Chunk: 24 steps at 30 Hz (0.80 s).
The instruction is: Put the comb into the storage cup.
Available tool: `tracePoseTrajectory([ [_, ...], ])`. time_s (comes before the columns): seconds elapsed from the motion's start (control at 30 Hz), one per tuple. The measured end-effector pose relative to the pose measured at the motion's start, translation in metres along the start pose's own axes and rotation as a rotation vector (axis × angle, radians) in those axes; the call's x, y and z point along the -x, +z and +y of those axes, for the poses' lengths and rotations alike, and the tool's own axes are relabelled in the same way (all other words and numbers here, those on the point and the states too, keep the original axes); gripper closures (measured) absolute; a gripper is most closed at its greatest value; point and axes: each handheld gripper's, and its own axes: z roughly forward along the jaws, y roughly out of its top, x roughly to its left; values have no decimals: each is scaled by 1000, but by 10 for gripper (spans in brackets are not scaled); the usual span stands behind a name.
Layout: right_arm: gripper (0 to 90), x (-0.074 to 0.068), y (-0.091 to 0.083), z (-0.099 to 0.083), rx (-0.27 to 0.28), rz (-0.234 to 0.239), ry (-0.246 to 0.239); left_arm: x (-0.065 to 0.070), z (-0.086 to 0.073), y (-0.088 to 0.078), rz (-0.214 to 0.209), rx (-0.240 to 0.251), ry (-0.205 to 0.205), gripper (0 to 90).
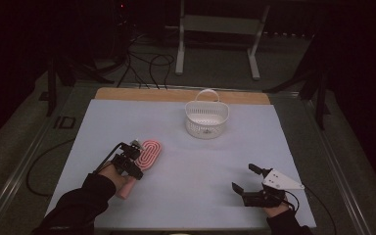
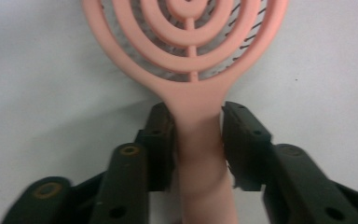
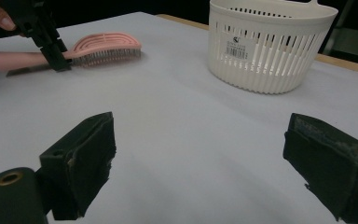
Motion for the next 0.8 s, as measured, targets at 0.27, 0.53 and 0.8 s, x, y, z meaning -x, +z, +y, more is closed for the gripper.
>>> tracePoseTrajectory([
  [0.27, 90, 0, 0, 0, -3, -1, 5, 1, 0, 1, 20, -5, -1, 697],
  [0.53, 90, 0, 0, 0, -6, -3, 3, 7, 1, 2, 64, -19, 55, 709],
  [0.8, 90, 1, -1, -1, -2, -4, 6, 5, 0, 0, 53, -3, 71, 712],
])
